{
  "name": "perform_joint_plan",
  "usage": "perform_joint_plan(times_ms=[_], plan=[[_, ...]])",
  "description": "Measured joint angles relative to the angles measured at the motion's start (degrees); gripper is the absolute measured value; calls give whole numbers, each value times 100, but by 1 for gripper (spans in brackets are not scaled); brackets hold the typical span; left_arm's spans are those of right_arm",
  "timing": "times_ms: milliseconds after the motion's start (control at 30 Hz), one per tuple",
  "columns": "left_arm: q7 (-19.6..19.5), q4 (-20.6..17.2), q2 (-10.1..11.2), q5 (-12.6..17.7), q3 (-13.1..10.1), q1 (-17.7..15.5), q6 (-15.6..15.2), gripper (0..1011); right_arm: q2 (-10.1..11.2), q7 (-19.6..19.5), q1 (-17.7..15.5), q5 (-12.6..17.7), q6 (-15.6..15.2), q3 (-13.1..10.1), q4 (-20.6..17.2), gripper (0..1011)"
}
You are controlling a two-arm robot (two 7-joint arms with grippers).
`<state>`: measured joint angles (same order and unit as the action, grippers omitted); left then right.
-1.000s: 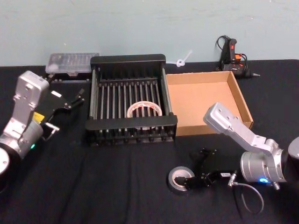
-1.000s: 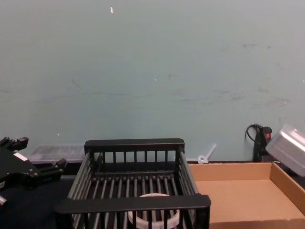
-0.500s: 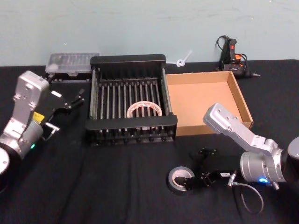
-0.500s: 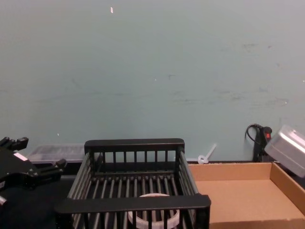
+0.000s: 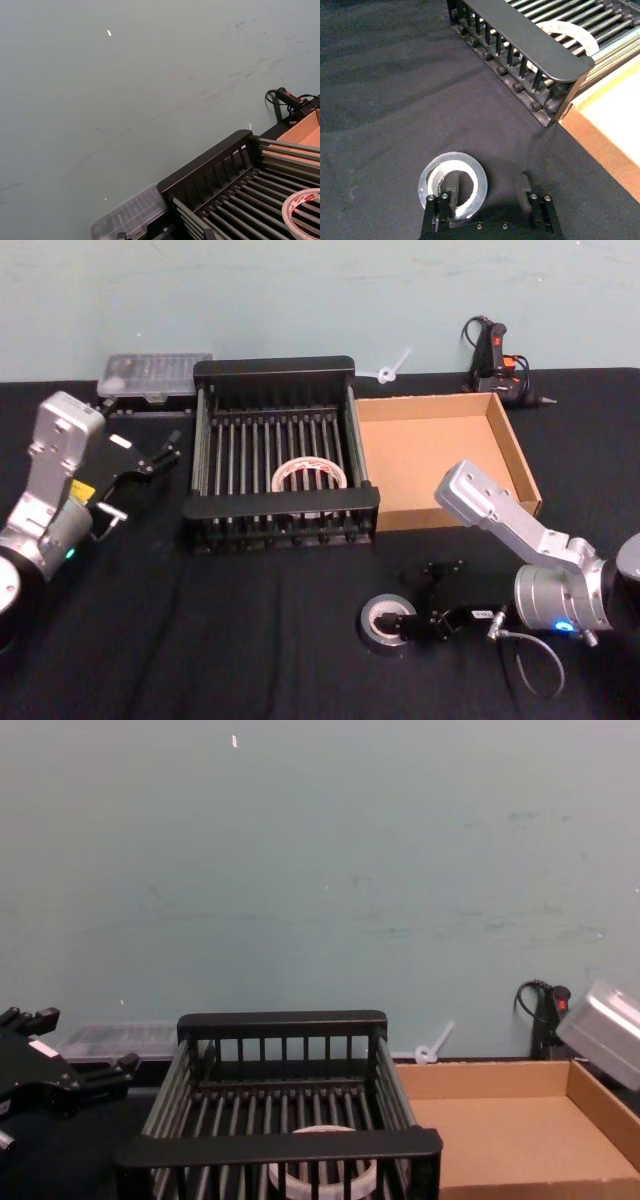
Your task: Pick up the white tape and place it into the black box , Pick up the silver tape and place it into the brown box.
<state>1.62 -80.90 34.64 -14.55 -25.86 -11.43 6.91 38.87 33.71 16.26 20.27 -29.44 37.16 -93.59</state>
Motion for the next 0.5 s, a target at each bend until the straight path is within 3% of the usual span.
perform_joint_plan(times_ms=[367,500], plan=[[0,0,0,0,0,0,0,1001,1,-3,0,1,1,0,-1,452],[0,0,0,0,0,0,0,1001,1,-7,0,0,0,0,0,287]])
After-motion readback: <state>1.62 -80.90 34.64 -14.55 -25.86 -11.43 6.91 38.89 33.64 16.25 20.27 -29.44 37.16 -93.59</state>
